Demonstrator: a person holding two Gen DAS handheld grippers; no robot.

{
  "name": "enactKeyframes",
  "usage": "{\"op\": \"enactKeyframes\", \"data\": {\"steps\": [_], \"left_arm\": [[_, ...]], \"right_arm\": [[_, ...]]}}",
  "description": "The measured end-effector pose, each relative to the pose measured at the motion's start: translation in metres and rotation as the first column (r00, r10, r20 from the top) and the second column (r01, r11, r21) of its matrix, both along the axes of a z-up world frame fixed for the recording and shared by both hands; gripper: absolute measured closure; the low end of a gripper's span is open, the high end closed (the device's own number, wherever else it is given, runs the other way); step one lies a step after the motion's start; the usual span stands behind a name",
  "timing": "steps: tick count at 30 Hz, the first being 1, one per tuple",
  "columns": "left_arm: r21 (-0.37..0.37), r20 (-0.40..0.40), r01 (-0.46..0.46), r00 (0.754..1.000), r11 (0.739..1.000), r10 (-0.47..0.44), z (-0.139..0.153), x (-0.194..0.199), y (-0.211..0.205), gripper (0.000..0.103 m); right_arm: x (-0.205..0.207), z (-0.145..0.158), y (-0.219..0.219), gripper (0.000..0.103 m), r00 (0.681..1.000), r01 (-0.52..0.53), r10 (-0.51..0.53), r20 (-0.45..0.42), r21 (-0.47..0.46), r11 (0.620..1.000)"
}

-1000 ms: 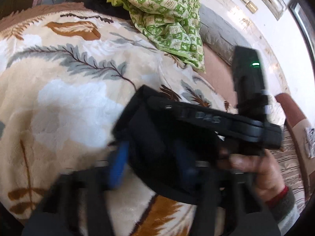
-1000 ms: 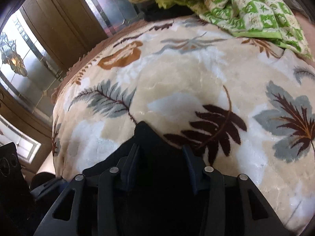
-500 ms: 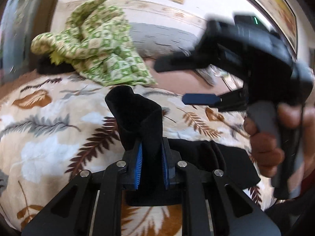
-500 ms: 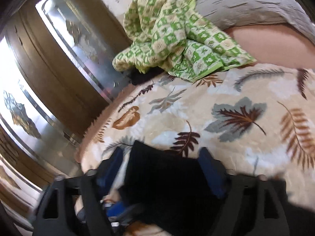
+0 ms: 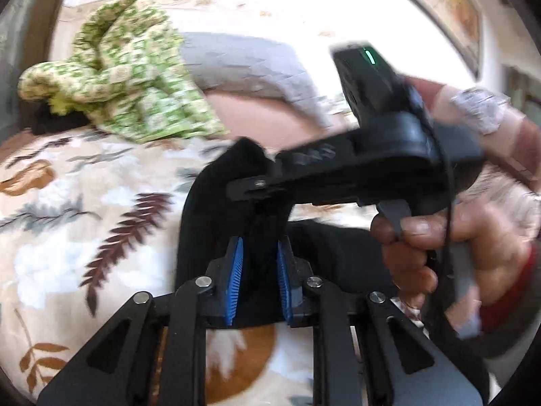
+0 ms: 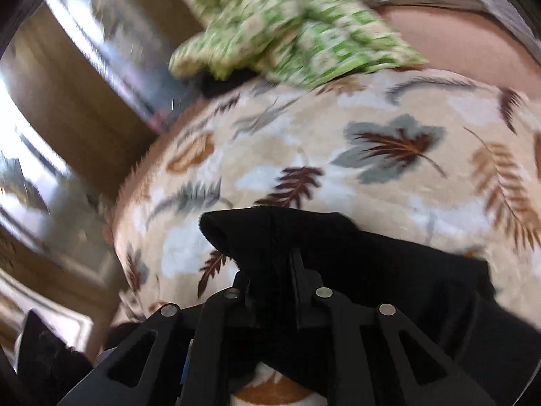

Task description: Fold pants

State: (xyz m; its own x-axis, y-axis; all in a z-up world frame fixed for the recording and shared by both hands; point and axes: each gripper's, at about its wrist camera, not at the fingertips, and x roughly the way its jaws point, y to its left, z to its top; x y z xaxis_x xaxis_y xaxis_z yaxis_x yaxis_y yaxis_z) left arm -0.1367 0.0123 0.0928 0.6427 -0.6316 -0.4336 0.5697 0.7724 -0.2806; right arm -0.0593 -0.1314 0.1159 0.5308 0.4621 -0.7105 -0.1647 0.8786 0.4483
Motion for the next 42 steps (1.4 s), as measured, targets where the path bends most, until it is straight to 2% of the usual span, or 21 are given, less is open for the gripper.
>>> {"op": "enactKeyframes", "data": {"steps": [4, 6, 8, 11, 14, 16, 17, 20, 21, 22, 23, 26, 29, 31, 33, 35, 38, 40, 42], "left_arm": [[-0.017, 0.087, 0.019, 0.996, 1.000, -0.017, 0.014, -0.013, 0.004, 0.077], [-0.022, 0.076, 0.001, 0.997, 1.000, 0.000, 0.013, -0.010, 0.003, 0.068], [-0.012, 0.039, -0.011, 0.999, 1.000, 0.011, 0.006, -0.002, -0.002, 0.068], [0.006, -0.004, -0.014, 1.000, 1.000, 0.014, -0.003, 0.006, -0.013, 0.068], [0.039, -0.016, 0.006, 1.000, 0.999, -0.005, -0.011, 0.007, -0.030, 0.064], [0.068, -0.018, 0.019, 1.000, 0.998, -0.017, -0.015, 0.007, -0.042, 0.061], [0.077, -0.025, 0.026, 0.999, 0.997, -0.024, -0.017, 0.008, -0.047, 0.061], [0.125, -0.049, 0.043, 0.998, 0.991, -0.037, -0.018, 0.014, -0.057, 0.060], [0.142, -0.061, 0.047, 0.997, 0.989, -0.039, -0.017, 0.018, -0.059, 0.058], [0.156, -0.078, 0.063, 0.996, 0.986, -0.051, -0.015, 0.023, -0.063, 0.058], [0.161, -0.087, 0.079, 0.994, 0.984, -0.065, -0.013, 0.028, -0.066, 0.057], [0.190, -0.062, 0.092, 0.995, 0.977, -0.082, -0.001, 0.040, -0.080, 0.038], [0.237, -0.050, 0.062, 0.997, 0.969, -0.051, 0.002, 0.061, -0.098, 0.036], [0.260, -0.098, 0.059, 0.995, 0.964, -0.034, -0.007, 0.076, -0.104, 0.036], [0.280, -0.173, 0.065, 0.985, 0.958, -0.016, -0.026, 0.092, -0.111, 0.036], [0.335, -0.226, 0.085, 0.974, 0.938, -0.008, -0.045, 0.098, -0.122, 0.036], [0.364, -0.212, 0.084, 0.977, 0.927, -0.005, -0.052, 0.092, -0.131, 0.036], [0.378, -0.193, 0.087, 0.981, 0.922, -0.013, -0.046, 0.088, -0.132, 0.036], [0.365, -0.194, 0.078, 0.981, 0.928, -0.007, -0.044, 0.087, -0.129, 0.036]], "right_arm": [[-0.043, 0.022, -0.062, 0.093, 0.988, 0.124, -0.130, 0.084, 0.063, 0.990], [-0.069, 0.030, -0.096, 0.093, 0.972, 0.194, -0.205, 0.115, 0.103, 0.976], [-0.089, 0.031, -0.125, 0.093, 0.958, 0.246, -0.261, 0.121, 0.127, 0.961], [-0.108, 0.015, -0.165, 0.093, 0.930, 0.347, -0.359, 0.077, 0.142, 0.927], [-0.112, -0.019, -0.189, 0.091, 0.894, 0.448, -0.447, -0.028, 0.017, 0.894], [-0.116, -0.039, -0.199, 0.077, 0.868, 0.489, -0.489, -0.089, -0.024, 0.872], [-0.121, -0.045, -0.204, 0.074, 0.850, 0.517, -0.517, -0.102, -0.030, 0.855], [-0.139, -0.040, -0.217, 0.053, 0.833, 0.550, -0.546, -0.088, 0.039, 0.834], [-0.144, -0.035, -0.220, 0.039, 0.828, 0.560, -0.557, -0.065, 0.047, 0.827], [-0.147, -0.030, -0.222, 0.036, 0.824, 0.566, -0.564, -0.043, 0.042, 0.823], [-0.147, -0.024, -0.222, 0.034, 0.826, 0.564, -0.563, -0.023, 0.033, 0.825], [-0.140, -0.015, -0.219, 0.033, 0.843, 0.538, -0.538, 0.000, 0.006, 0.843], [-0.130, -0.006, -0.194, 0.033, 0.876, 0.483, -0.481, 0.039, -0.063, 0.873], [-0.128, 0.001, -0.173, 0.034, 0.912, 0.409, -0.404, 0.070, -0.074, 0.910], [-0.126, -0.003, -0.159, 0.036, 0.936, 0.351, -0.348, 0.049, -0.083, 0.933], [-0.127, -0.015, -0.156, 0.036, 0.931, 0.359, -0.364, -0.001, -0.154, 0.920], [-0.141, -0.045, -0.155, 0.038, 0.937, 0.299, -0.330, -0.115, -0.224, 0.928], [-0.155, -0.050, -0.160, 0.038, 0.933, 0.302, -0.334, -0.133, -0.213, 0.929], [-0.167, -0.041, -0.171, 0.038, 0.923, 0.352, -0.371, -0.102, -0.167, 0.921]]}}
